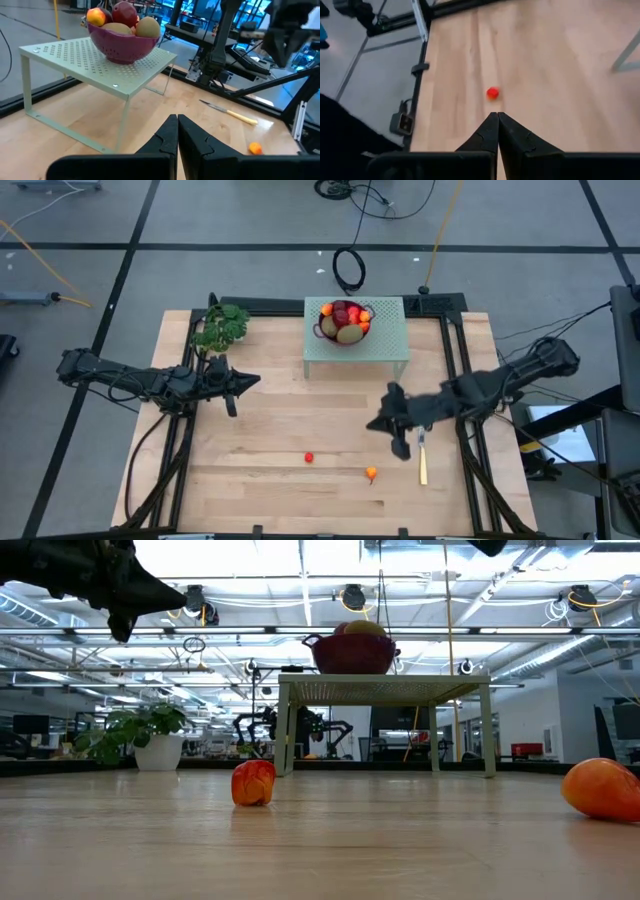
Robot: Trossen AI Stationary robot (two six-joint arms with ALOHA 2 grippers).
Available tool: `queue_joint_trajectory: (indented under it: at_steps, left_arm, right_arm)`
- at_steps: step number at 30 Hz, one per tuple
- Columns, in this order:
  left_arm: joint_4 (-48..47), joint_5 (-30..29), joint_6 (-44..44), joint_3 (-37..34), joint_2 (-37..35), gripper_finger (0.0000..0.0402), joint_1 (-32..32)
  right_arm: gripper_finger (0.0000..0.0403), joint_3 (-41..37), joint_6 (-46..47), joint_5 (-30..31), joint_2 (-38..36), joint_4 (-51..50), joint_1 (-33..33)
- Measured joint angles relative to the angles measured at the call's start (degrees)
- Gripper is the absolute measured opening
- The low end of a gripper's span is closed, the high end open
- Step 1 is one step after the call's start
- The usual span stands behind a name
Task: Pick & Place Fruit
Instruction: Put the pear into the strainer bowl
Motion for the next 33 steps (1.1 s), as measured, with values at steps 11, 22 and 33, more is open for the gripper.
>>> queue_joint_trajectory:
  at_steps: [11,22,33]
  left_arm:
    - [-0.04,0.02,3.14,0.00,0.00,0.0010,0.00]
    - [-0.06,0.02,3.12,0.00,0.00,0.0010,0.01]
    - [-0.46,0.02,3.10,0.00,0.00,0.0010,0.00]
  right_arm:
    - [0.0000,0.00,16.80,-0.22,9.03,-0.01,7.35]
    - [0.0000,0.00,36.16,-12.49,16.63,0.84,9.34]
    - [0.0000,0.00,54.73,-17.34,19.58,-1.64,9.65]
